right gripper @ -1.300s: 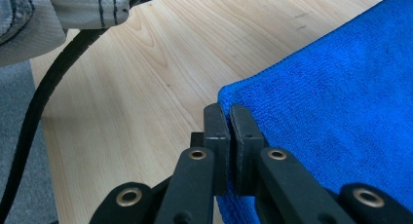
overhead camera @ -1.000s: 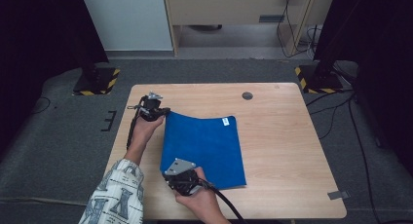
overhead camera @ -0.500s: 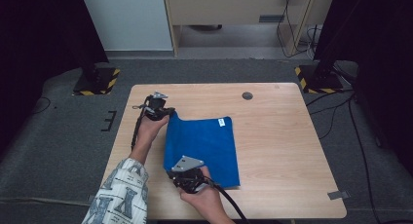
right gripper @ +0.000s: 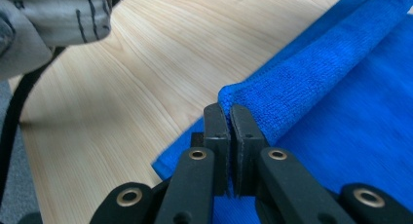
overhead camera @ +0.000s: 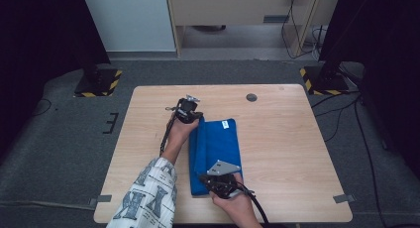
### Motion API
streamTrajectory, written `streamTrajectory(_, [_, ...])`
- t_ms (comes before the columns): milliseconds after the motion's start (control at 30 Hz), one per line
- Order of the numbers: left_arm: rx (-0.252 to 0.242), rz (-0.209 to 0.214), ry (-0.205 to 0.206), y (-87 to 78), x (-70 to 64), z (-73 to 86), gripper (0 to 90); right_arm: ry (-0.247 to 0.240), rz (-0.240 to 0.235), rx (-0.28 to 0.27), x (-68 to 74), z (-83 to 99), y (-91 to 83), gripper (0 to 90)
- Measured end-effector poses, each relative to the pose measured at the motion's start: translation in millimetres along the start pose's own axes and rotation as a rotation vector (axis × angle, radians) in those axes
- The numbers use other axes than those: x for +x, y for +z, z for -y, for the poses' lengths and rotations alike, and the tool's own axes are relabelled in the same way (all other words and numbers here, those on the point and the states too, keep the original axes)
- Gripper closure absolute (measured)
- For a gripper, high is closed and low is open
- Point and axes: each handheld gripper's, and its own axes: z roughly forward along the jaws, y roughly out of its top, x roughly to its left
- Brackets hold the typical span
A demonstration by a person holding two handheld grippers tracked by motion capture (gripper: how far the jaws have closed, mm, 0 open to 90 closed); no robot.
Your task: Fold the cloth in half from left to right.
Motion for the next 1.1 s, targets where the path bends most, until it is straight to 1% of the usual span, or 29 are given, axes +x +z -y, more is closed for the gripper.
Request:
streamTrajectory(100, [-0.003,0.007,0.007,3.3,-7.5,-4.2,89.3,0.011,0.010,0.006,-7.1,7.4,-6.0,87.3])
streamTrajectory(133, [-0.005,0.008,0.012,4.6,-10.9,-6.4,89.3,0.011,0.010,0.006,-7.1,7.4,-6.0,87.3])
streamTrajectory(167, [-0.010,0.013,0.009,7.2,-16.9,-10.5,89.3,0.021,0.015,0.007,-11.5,11.2,-10.4,87.3])
streamTrajectory(233, [-0.010,0.018,0.009,10.1,-22.2,-13.4,89.3,0.032,0.019,0.006,-15.3,14.3,-16.7,87.3])
streamTrajectory(300, [-0.006,0.022,0.008,13.4,-27.6,-15.6,89.3,0.031,0.025,0.014,-19.5,17.9,-23.5,87.3])
streamTrajectory(333, [-0.006,0.022,0.008,13.4,-27.6,-15.6,89.3,0.031,0.025,0.014,-19.5,17.9,-23.5,87.3])
streamTrajectory(367, [-0.008,0.023,0.008,14.8,-30.3,-16.6,89.3,0.036,0.033,0.017,-24.3,21.5,-29.6,87.2])
streamTrajectory(400, [-0.011,0.026,0.015,18.4,-36.3,-18.3,89.3,0.043,0.037,0.017,-26.7,23.0,-32.2,87.2])
streamTrajectory(467, [-0.011,0.025,0.020,20.4,-39.0,-18.8,89.3,0.061,0.043,0.011,-30.5,25.9,-34.8,87.2])
streamTrajectory(500, [-0.004,0.027,0.016,24.9,-43.1,-19.4,89.3,0.068,0.041,0.010,-31.3,27.3,-35.1,87.2])
streamTrajectory(567, [-0.004,0.034,0.016,28.4,-47.2,-20.0,89.3,0.064,0.036,0.017,-30.7,29.3,-34.7,87.1])
streamTrajectory(633, [-0.001,0.034,0.020,30.9,-49.8,-20.5,89.3,0.063,0.035,0.021,-30.1,29.9,-34.0,87.1])
streamTrajectory(733, [-0.008,0.041,0.011,32.7,-50.0,-21.3,89.3,0.063,0.037,0.015,-30.1,28.8,-35.7,87.0])
streamTrajectory(833, [-0.011,0.038,0.008,33.7,-50.4,-21.7,89.3,0.063,0.043,0.013,-30.4,28.9,-38.2,86.8])
streamTrajectory(933, [-0.014,0.034,0.001,34.0,-50.1,-22.4,89.3,0.076,0.051,0.018,-34.9,29.9,-40.8,86.1])
streamTrajectory(1000, [-0.019,0.035,-0.010,34.7,-50.0,-23.4,89.3,0.085,0.060,0.014,-37.6,31.4,-43.0,85.6])
streamTrajectory(1100, [-0.016,0.046,-0.008,38.1,-54.9,-27.0,89.3,0.085,0.067,0.021,-40.8,33.9,-45.1,85.5])
